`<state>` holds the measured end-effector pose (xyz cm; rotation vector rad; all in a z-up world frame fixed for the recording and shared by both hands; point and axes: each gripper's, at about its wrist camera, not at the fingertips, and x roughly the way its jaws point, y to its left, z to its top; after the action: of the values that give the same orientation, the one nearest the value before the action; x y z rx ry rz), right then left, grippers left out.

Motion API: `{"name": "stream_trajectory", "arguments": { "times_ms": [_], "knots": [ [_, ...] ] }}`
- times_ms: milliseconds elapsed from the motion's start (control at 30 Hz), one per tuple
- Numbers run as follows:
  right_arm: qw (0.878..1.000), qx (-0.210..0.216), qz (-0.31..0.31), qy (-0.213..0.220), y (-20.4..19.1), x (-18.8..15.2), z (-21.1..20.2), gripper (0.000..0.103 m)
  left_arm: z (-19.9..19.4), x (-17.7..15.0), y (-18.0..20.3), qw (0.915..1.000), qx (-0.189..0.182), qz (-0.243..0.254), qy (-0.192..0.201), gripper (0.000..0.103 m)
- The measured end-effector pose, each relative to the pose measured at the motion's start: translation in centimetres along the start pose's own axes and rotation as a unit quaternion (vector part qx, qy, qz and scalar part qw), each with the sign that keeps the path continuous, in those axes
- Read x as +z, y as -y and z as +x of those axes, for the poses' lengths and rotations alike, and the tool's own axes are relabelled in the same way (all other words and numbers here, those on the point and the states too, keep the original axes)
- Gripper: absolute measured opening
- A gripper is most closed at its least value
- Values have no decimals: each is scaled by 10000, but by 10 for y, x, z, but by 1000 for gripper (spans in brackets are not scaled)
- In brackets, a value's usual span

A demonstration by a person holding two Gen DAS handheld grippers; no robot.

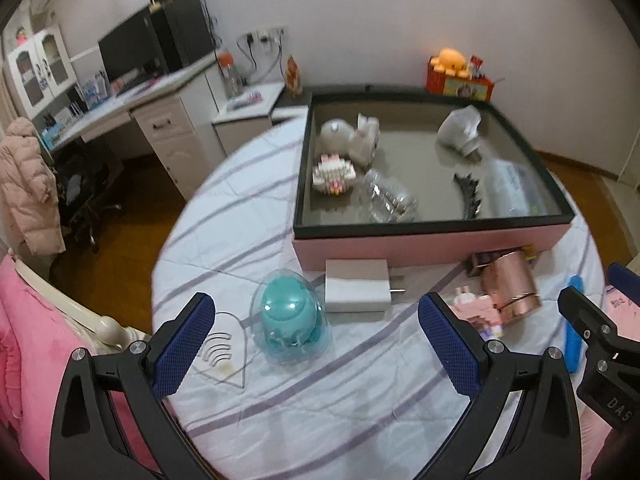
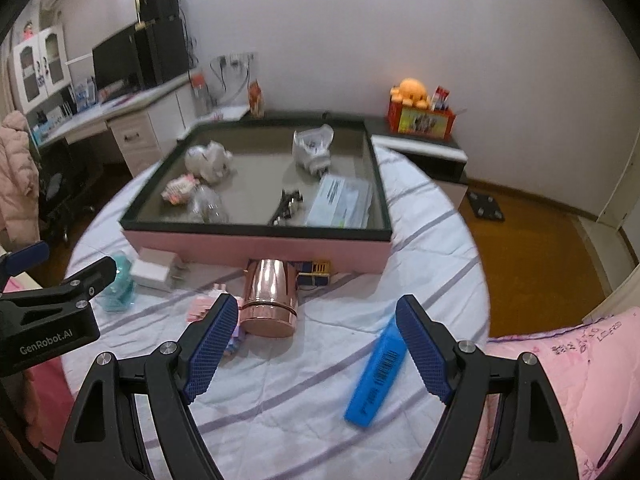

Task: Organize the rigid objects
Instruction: 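Grasp the white charger with the left tool while the right tool grasps the copper cup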

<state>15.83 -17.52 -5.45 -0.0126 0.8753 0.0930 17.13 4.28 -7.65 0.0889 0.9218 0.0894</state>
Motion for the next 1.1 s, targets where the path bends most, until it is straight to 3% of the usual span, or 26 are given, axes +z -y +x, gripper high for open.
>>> {"name": "stream_trajectory", "arguments": {
  "times_ms": [167, 300, 433, 467, 500, 567, 767, 833, 867, 933, 967, 1000, 1100],
  "knots": [
    [9990, 106, 76, -426, 2, 4, 39, 83, 33, 3, 2, 9991, -87, 12, -422, 103],
    [9968, 481, 155, -623, 1, 5, 58, 83, 46, 6, 3, 9985, -89, 21, -548, 103],
    [9964, 484, 4, -699, -7, 5, 67, 82, 57, 8, 4, 9976, -92, 19, -680, 103],
    [9954, 609, 46, -742, -7, 4, 69, 75, 60, 8, 4, 9975, -58, 17, -705, 103],
    [9939, 762, 120, -792, -6, 4, 70, 62, 60, 8, 5, 9976, -30, 14, -696, 103],
    [9894, 1110, 306, -884, -2, 3, 72, 50, 59, 9, 5, 9977, -59, 13, -678, 103],
    [9939, 759, 197, -775, 1, 3, 65, 50, 61, 9, 9, 9985, -15, 186, -521, 101],
    [9937, 763, 245, -787, 4, 3, 66, 50, 56, 7, 14, 9986, -83, 371, -374, 91],
    [9933, 787, 275, -800, 6, 4, 67, 50, 52, 6, 17, 9984, -104, 460, -300, 81],
    [9931, 801, 282, -810, 7, 4, 69, 50, 44, 4, 26, 9973, -271, 658, -205, 57],
    [9933, 788, 269, -807, 7, 4, 69, 50, 43, 3, 29, 9961, -449, 711, -258, 33],
    [9935, 769, 252, -799, 6, 4, 70, 50, 44, 2, 31, 9945, -677, 704, -389, 23],
    [9938, 751, 245, -782, 5, 4, 70, 50, 40, 1, 35, 9945, -596, 796, -328, 26]
  ]
}}
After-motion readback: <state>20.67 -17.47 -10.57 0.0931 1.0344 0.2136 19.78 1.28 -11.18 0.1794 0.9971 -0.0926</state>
